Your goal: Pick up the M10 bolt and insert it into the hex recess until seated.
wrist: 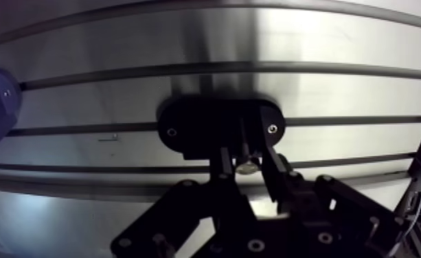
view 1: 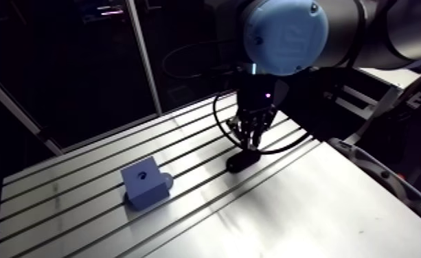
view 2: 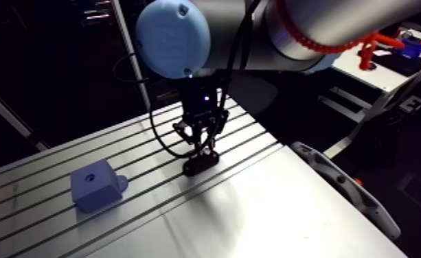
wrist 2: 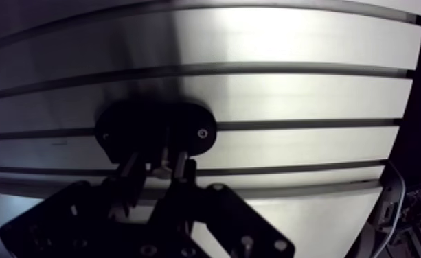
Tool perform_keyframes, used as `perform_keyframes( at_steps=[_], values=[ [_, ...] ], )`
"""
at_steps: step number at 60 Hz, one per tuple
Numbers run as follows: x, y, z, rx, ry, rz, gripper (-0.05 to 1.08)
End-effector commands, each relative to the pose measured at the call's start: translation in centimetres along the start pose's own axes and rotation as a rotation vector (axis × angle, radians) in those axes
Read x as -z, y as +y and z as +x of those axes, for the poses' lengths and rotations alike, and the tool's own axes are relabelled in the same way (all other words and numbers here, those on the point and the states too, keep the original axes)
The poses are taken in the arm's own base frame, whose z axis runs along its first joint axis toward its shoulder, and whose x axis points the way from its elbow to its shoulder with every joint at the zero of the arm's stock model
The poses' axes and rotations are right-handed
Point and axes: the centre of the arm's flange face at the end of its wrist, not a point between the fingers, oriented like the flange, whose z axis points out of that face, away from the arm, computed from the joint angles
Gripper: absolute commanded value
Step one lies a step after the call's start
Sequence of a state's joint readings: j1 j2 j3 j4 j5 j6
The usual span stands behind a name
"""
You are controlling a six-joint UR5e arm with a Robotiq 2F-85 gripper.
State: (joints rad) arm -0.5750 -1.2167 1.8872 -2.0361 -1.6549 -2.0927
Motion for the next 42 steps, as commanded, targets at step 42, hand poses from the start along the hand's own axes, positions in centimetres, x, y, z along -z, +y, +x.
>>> perform_keyframes(
  at_steps=[42],
  values=[
    [-0.14, -0.14, -0.41, -0.002, -0.002, 0.002, 0.66]
  ],
)
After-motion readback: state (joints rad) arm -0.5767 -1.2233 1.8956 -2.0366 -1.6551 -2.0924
